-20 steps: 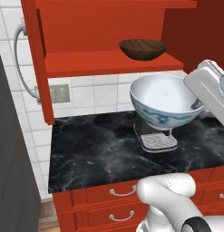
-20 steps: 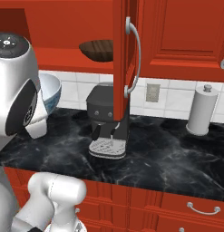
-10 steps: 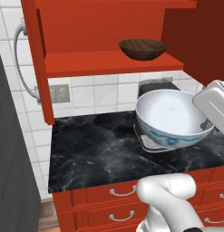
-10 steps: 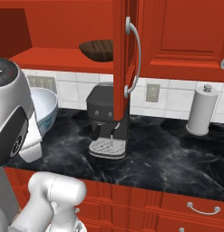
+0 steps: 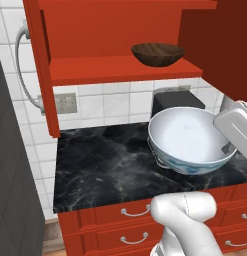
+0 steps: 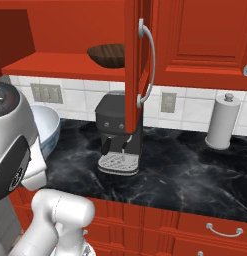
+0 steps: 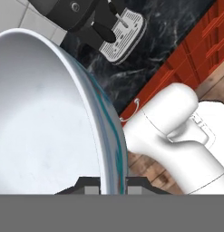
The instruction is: Move the bowls from the cabinet to the plates on the dining table.
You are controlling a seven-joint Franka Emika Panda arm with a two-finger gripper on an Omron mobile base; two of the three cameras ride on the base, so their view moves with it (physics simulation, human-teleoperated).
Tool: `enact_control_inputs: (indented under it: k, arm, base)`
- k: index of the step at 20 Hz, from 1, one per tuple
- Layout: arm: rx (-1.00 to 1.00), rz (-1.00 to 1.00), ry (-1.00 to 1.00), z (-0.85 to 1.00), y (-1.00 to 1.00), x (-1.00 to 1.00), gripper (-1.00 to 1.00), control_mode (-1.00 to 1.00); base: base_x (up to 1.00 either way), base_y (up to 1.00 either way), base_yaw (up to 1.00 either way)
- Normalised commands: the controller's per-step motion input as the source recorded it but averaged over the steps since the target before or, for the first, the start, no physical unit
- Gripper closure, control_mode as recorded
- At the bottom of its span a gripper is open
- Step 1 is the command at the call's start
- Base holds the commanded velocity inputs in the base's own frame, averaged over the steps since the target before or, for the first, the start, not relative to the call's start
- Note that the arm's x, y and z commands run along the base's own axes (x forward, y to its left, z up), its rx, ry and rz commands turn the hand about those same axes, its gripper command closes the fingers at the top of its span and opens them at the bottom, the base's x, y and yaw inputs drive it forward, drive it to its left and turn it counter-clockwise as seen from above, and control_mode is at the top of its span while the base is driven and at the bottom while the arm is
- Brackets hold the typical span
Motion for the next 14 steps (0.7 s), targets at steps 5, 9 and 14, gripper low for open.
enact_control_inputs:
  k: [5, 9, 14]
  arm:
    - [0.0, 0.0, 0.0, 0.0, 0.0, 0.0, 1.0, -1.0]
    - [0.0, 0.0, 0.0, 0.0, 0.0, 0.0, 1.0, -1.0]
    - [0.0, 0.0, 0.0, 0.0, 0.0, 0.0, 1.0, -1.0]
  base:
    - [0.0, 0.0, 0.0]
    - [0.0, 0.0, 0.0]
    - [0.0, 0.0, 0.0]
